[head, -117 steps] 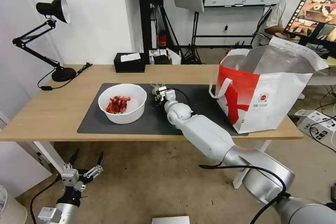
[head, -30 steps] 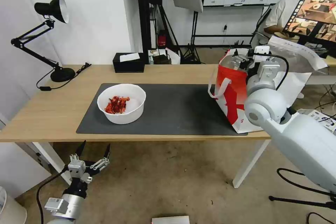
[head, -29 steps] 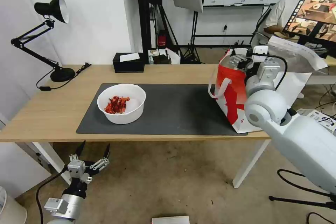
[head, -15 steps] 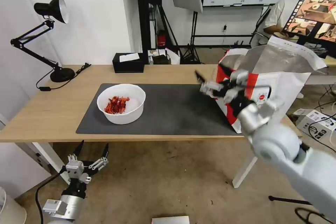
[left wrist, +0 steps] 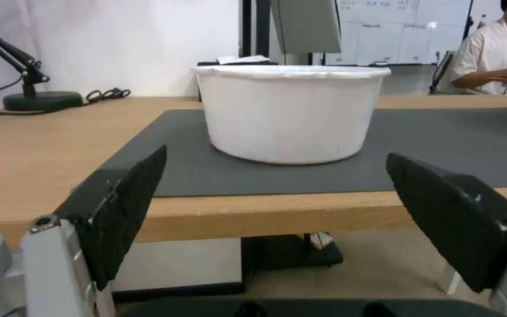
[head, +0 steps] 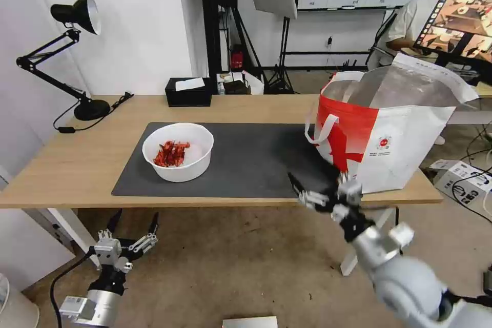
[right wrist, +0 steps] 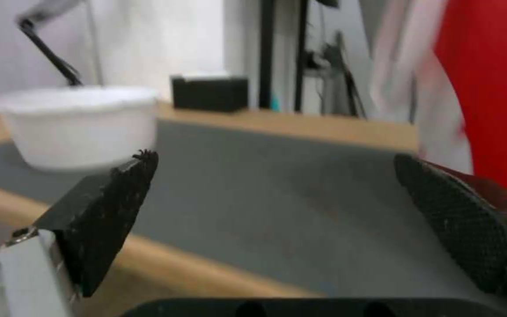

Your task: Pick up the trash from the table and place it into the takeout bag.

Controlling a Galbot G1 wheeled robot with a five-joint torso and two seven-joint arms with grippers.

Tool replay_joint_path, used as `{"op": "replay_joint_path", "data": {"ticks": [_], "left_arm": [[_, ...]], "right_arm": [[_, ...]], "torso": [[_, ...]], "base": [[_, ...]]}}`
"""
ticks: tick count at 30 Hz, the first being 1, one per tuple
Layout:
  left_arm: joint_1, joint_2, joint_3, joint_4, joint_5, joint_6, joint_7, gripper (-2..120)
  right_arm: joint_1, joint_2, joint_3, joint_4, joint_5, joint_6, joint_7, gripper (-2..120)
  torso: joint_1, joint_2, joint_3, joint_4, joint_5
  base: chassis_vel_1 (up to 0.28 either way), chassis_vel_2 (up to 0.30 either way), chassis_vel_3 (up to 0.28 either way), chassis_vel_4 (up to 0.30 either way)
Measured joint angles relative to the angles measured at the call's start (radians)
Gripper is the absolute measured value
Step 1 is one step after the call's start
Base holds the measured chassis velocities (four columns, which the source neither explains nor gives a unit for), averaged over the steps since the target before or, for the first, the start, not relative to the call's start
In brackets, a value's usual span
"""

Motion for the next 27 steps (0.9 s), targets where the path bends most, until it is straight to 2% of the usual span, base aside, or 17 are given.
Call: {"op": "replay_joint_path", "data": {"ticks": [5,9,18,24,26,27], "left_arm": [[-0.001,0.0,0.002,0.006,0.005,0.0,0.001,100],[0.0,0.0,0.002,0.008,0.006,0.0,0.001,100],[0.002,-0.001,0.006,0.014,0.008,-0.001,0.002,100],[-0.04,0.039,-0.022,-0.001,-0.033,0.021,0.001,100],[-0.091,0.092,-0.046,-0.018,-0.088,0.068,-0.006,100],[-0.091,0.092,-0.046,-0.018,-0.088,0.068,-0.006,100]], "right_arm": [[-0.062,0.068,-0.018,-0.042,-0.082,0.006,0.039,100],[-0.072,0.095,-0.037,-0.056,-0.112,0.012,0.053,100],[-0.07,0.101,-0.046,-0.057,-0.123,0.01,0.061,100],[-0.067,0.1,-0.047,-0.056,-0.12,0.009,0.062,100],[-0.067,0.099,-0.047,-0.056,-0.119,0.008,0.062,100],[-0.067,0.099,-0.047,-0.056,-0.119,0.008,0.062,100]], "torso": [[0.0,0.0,0.0,0.0001,-0.0001],[0.0,0.0,0.0,0.0001,-0.0001],[0.0,0.0,0.0,0.0003,-0.0002],[0.0,0.0,0.0,0.0003,-0.0001],[0.0,0.0,0.0,0.0003,0.0],[0.0,0.0,0.0,0.0003,0.0]], "base": [[0.0,0.0,0.0,0.0],[0.0,0.0,0.0,0.0],[0.0,0.0,0.0,0.0],[0.0,0.0,0.0,0.0],[0.0,0.0,0.0,0.0],[0.0,0.0,0.0,0.0]]}}
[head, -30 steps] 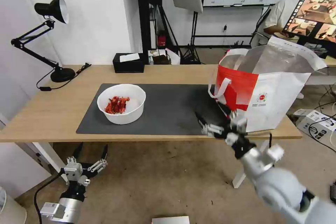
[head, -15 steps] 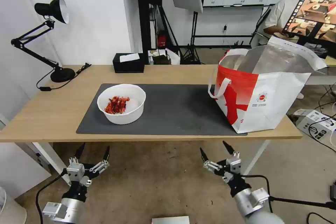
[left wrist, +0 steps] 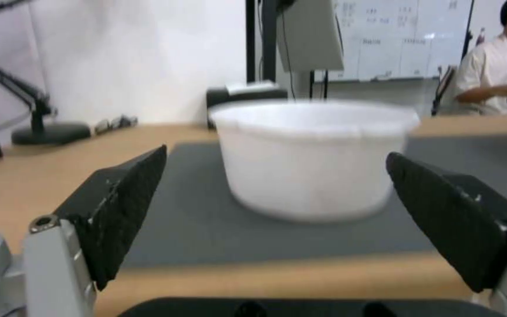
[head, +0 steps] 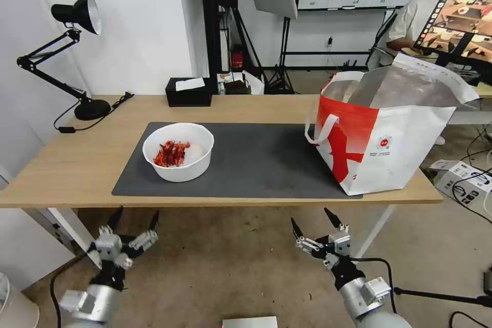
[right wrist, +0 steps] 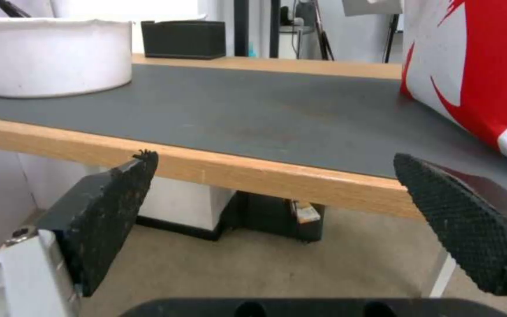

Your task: Pick up the trash from the table and place it into the takeout bag.

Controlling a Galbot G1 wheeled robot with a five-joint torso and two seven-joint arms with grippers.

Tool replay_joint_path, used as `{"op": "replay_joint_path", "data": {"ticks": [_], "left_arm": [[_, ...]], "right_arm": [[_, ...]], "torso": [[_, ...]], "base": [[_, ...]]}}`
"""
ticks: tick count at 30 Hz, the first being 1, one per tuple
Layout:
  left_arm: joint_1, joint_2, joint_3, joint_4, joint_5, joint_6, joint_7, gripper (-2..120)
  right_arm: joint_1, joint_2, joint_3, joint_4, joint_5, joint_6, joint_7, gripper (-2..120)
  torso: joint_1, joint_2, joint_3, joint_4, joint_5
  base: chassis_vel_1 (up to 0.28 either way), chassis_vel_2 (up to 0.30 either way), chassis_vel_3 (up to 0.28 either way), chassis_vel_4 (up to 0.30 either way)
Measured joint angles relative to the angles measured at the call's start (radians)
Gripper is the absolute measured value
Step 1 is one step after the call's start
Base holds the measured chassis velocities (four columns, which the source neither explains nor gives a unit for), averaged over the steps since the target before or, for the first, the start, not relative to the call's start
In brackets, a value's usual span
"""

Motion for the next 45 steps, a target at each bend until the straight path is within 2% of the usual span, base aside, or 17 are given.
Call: {"op": "replay_joint_path", "data": {"ticks": [6,8,10,11,13,15,17,20,22,24,25,27,28,30,33,37,45], "left_arm": [[-0.133,0.176,0.027,-0.009,-0.168,0.131,-0.067,100],[-0.15,0.199,0.032,-0.01,-0.197,0.151,-0.075,100],[-0.197,0.274,0.036,-0.013,-0.318,0.221,-0.098,100],[-0.197,0.274,0.036,-0.013,-0.318,0.221,-0.098,100],[-0.226,0.328,0.015,-0.013,-0.465,0.296,-0.135,100],[-0.241,0.344,0.013,-0.009,-0.514,0.331,-0.147,100],[-0.289,0.392,0.017,0.01,-0.635,0.443,-0.161,100],[-0.368,0.443,0.049,0.052,-0.743,0.553,-0.163,100],[-0.381,0.451,0.053,0.058,-0.761,0.571,-0.161,100],[-0.447,0.483,0.072,0.092,-0.839,0.661,-0.146,100],[-0.447,0.483,0.072,0.092,-0.839,0.661,-0.146,100],[-0.511,0.497,0.087,0.126,-0.933,0.742,-0.196,100],[-0.511,0.497,0.087,0.126,-0.933,0.742,-0.196,100],[-0.566,0.51,0.098,0.17,-1.027,0.843,-0.232,100],[-0.599,0.519,0.105,0.201,-1.102,0.897,-0.246,100],[-0.639,0.528,0.124,0.234,-1.161,0.931,-0.253,100],[-0.731,0.517,0.196,0.266,-1.177,0.938,-0.259,100]], "right_arm": [[0.001,-0.001,0.0,0.001,0.002,-0.001,0.0,100],[0.001,-0.001,-0.001,0.001,0.002,-0.001,0.0,100],[0.002,-0.001,-0.001,0.001,0.002,-0.001,0.0,100],[0.002,-0.001,-0.001,0.001,0.002,-0.001,0.0,100],[0.002,-0.001,-0.001,0.001,0.003,-0.002,0.0,100],[0.002,-0.001,-0.001,0.001,0.003,-0.002,0.0,100],[0.002,-0.001,-0.001,0.001,0.003,-0.002,0.0,100],[0.003,-0.002,-0.001,0.002,0.003,-0.002,0.0,100],[0.003,-0.002,-0.001,0.002,0.003,-0.002,0.0,100],[0.003,-0.002,-0.001,0.002,0.004,-0.002,0.0,100],[0.003,-0.002,-0.001,0.002,0.004,-0.002,0.0,100],[0.003,-0.002,-0.001,0.002,0.004,-0.002,0.0,100],[0.003,-0.002,-0.001,0.002,0.004,-0.002,0.0,100],[0.003,-0.002,-0.001,0.002,0.004,-0.002,0.0,100],[0.003,-0.002,-0.001,0.002,0.004,-0.002,0.0,100],[0.003,-0.002,-0.001,0.002,0.004,-0.002,0.0,100],[0.003,-0.002,-0.001,0.002,0.004,-0.002,0.0,100]], "torso": [[0.0,0.0,0.0,-0.0003,-0.0001],[0.0,0.0,0.0,-0.0002,-0.0001],[0.0,0.0,0.0,-0.0004,-0.0002],[0.0,0.0,0.0,-0.0004,-0.0002],[0.0,0.0,0.0,0.0,-0.0001],[0.0,0.0,0.0,0.0002,-0.0001],[0.0,0.0,0.0,0.0,-0.0003],[0.0,0.0,0.0,-0.0002,-0.0003],[0.0,0.0,0.0,-0.0003,-0.0003],[0.0,0.0,0.0,-0.0001,-0.0001],[0.0,0.0,0.0,-0.0001,-0.0001],[0.0,0.0,0.0,-0.0002,-0.0001],[0.0,0.0,0.0,-0.0002,-0.0001],[0.0,0.0,0.0,-0.0003,-0.0001],[0.0,0.0,0.0,-0.0001,-0.0003],[0.0,0.0,0.0,-0.0001,0.0],[0.0,0.0,0.0,-0.0002,0.0]], "base": [[0.0,0.0,0.0,0.0],[0.0,0.0,0.0,0.0],[0.0,0.0,0.0,0.0],[0.0,0.0,0.0,0.0],[0.0,0.0,0.0,0.0],[0.0,0.0,0.0,0.0],[0.0,0.0,0.0,0.0],[0.0,0.0,0.0,0.0],[0.0,0.0,0.0,0.0],[0.0,0.0,0.0,0.0],[0.0,0.0,0.0,0.0],[0.0,0.0,0.0,0.0],[0.0,0.0,0.0,0.0],[0.0,0.0,0.0,0.0],[0.0,0.0,0.0,0.0],[0.0,0.0,0.0,0.0],[0.0,0.0,0.0,0.0]]}}
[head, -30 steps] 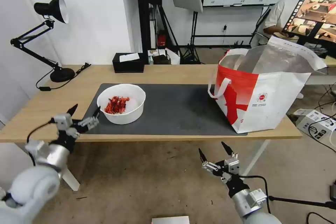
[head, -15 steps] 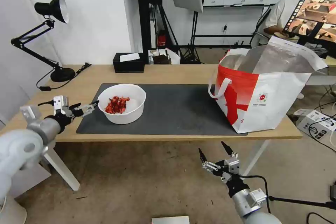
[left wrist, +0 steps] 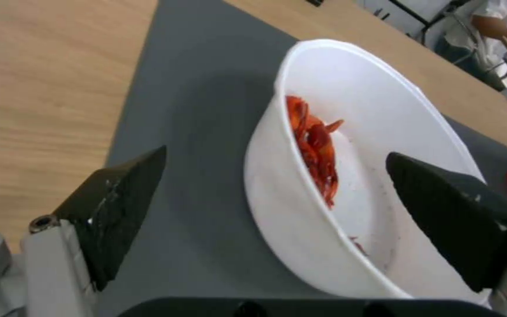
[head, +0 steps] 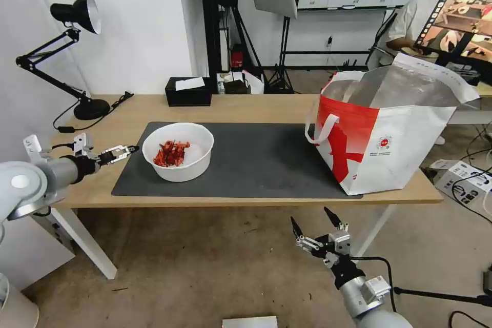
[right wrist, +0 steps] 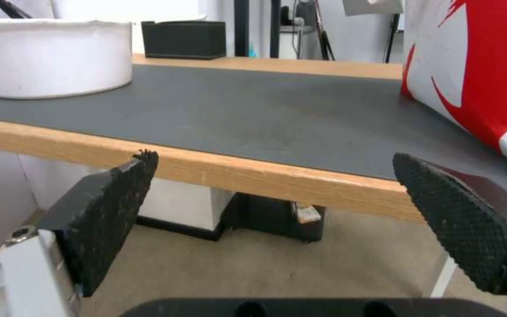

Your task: Pick up the trash from the table and place it into the takeout bag.

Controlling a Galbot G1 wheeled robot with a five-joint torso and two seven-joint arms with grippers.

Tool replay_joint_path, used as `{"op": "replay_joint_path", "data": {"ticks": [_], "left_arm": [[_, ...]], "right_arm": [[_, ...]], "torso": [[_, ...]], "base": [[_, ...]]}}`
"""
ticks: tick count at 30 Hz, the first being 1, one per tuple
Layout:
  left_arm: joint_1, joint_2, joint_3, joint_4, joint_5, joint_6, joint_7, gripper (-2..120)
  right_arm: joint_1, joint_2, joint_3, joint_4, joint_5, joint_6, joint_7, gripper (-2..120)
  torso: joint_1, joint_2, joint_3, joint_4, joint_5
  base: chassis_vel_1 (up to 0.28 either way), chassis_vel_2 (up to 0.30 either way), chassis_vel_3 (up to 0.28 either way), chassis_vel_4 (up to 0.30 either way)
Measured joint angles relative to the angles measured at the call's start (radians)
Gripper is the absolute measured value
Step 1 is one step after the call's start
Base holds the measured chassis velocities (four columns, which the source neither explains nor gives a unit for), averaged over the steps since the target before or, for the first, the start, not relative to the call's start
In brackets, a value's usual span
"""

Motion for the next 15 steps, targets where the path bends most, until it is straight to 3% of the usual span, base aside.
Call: {"op": "replay_joint_path", "data": {"ticks": [15], "left_arm": [[-0.141,-0.008,0.132,0.04,0.005,0.069,-0.077,100]], "right_arm": [[0.0,0.0,0.0,0.0,0.0,0.0,0.0,100]], "torso": [[0.0,0.0,0.0,0.0,0.0]], "base": [[0.0,0.0,0.0,0.0]]}}
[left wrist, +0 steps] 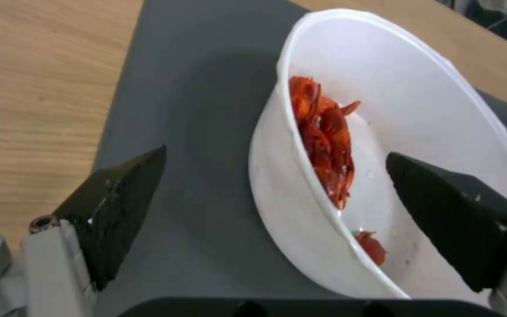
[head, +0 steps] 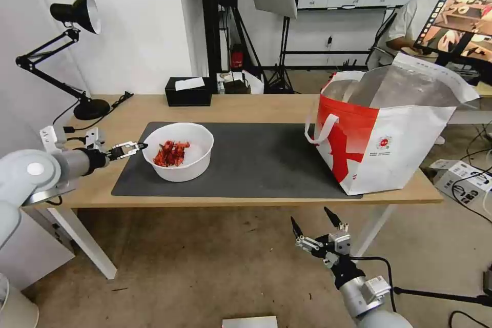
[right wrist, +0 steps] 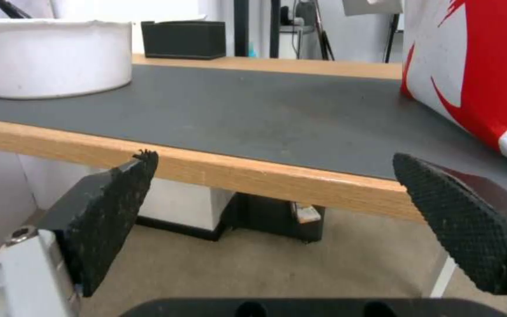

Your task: Pick up the trash from the table and place it into the takeout bag.

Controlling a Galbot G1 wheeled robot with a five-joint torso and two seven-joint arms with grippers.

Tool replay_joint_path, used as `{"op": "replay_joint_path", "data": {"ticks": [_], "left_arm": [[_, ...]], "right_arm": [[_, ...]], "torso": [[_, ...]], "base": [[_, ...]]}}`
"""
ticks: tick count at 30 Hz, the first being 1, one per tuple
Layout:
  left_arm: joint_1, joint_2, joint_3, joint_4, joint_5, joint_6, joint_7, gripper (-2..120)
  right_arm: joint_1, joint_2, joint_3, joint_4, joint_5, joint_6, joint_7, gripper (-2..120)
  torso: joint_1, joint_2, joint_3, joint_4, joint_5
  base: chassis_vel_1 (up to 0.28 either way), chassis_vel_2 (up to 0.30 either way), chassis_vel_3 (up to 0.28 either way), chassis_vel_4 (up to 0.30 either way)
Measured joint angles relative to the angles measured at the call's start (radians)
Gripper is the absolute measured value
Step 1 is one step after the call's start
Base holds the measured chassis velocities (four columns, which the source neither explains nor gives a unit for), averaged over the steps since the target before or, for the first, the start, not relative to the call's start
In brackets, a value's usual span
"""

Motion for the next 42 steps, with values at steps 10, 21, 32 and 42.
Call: {"op": "replay_joint_path", "data": {"ticks": [10,21,32,42], "left_arm": [[-0.056,-0.01,0.061,0.039,0.007,0.004,-0.004,100],[-0.152,-0.056,0.172,0.1,0.033,0.007,-0.007,100],[-0.197,-0.072,0.224,0.142,0.042,0.008,-0.025,97],[-0.221,-0.078,0.242,0.145,0.037,0.008,-0.041,58]], "right_arm": [[0.0,0.0,0.0,0.0,0.0,0.0,0.0,100],[0.0,0.0,0.0,0.0,0.0,0.0,0.0,100],[0.0,0.0,0.0,0.0,0.0,0.0,0.0,100],[0.0,0.0,0.0,0.0,0.0,0.0,0.0,100]], "torso": [[0.0,0.0,0.0,0.0001,0.0],[0.0,0.0,0.0,0.0,0.0],[0.0,0.0,0.0,0.0001,0.0],[0.0,0.0,0.0,0.0,0.0]], "base": [[0.0,0.0,0.0,0.0],[0.0,0.0,0.0,0.0],[0.0,0.0,0.0,0.0],[0.0,0.0,0.0,0.0]]}}
